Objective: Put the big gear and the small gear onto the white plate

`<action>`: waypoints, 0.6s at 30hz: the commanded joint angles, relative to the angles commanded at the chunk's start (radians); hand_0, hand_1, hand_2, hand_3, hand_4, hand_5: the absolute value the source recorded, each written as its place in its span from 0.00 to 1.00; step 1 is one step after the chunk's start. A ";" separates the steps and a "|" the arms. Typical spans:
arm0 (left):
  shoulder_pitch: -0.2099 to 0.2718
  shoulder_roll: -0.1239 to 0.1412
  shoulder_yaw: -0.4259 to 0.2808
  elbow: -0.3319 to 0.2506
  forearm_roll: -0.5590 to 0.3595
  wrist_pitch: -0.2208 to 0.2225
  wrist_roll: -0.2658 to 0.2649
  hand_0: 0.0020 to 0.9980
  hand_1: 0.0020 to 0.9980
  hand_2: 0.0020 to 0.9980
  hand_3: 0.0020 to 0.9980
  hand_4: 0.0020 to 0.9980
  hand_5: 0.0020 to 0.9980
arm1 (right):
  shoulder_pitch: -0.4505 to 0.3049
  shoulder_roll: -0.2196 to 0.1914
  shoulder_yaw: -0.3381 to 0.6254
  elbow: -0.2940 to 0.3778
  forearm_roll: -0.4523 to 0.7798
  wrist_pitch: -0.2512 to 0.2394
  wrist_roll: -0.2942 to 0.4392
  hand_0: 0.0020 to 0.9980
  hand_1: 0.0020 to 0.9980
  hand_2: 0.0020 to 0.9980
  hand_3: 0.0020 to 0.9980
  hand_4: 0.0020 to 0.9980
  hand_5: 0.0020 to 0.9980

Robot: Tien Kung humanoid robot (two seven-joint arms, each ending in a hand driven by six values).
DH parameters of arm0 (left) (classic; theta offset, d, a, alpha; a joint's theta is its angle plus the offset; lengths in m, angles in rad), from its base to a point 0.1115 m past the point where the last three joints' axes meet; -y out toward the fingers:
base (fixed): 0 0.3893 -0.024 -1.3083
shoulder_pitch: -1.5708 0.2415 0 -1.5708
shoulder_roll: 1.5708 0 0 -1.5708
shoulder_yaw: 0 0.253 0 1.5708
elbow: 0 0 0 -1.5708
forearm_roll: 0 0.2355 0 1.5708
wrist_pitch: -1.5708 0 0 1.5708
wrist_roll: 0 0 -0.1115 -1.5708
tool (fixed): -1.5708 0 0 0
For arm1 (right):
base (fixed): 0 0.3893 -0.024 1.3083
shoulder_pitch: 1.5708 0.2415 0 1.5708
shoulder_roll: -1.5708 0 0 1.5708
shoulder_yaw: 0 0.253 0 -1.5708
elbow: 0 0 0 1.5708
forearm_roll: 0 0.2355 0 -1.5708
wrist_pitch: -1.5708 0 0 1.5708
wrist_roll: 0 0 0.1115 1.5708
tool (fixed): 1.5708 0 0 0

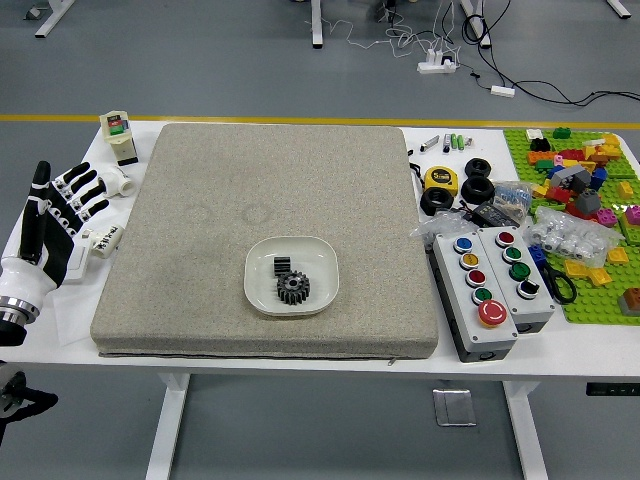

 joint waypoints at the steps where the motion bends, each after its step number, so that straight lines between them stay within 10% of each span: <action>1: 0.000 0.000 0.000 0.000 0.000 0.000 0.000 0.80 0.87 0.92 0.86 1.00 1.00 | 0.000 0.000 0.000 0.000 -0.001 0.000 0.000 0.77 0.81 0.84 0.78 0.94 0.80; 18: -0.005 0.000 -0.002 0.000 0.001 0.008 0.003 0.80 0.87 0.92 0.86 1.00 1.00 | 0.002 0.001 -0.004 0.000 0.003 0.001 -0.001 0.77 0.81 0.84 0.78 0.94 0.79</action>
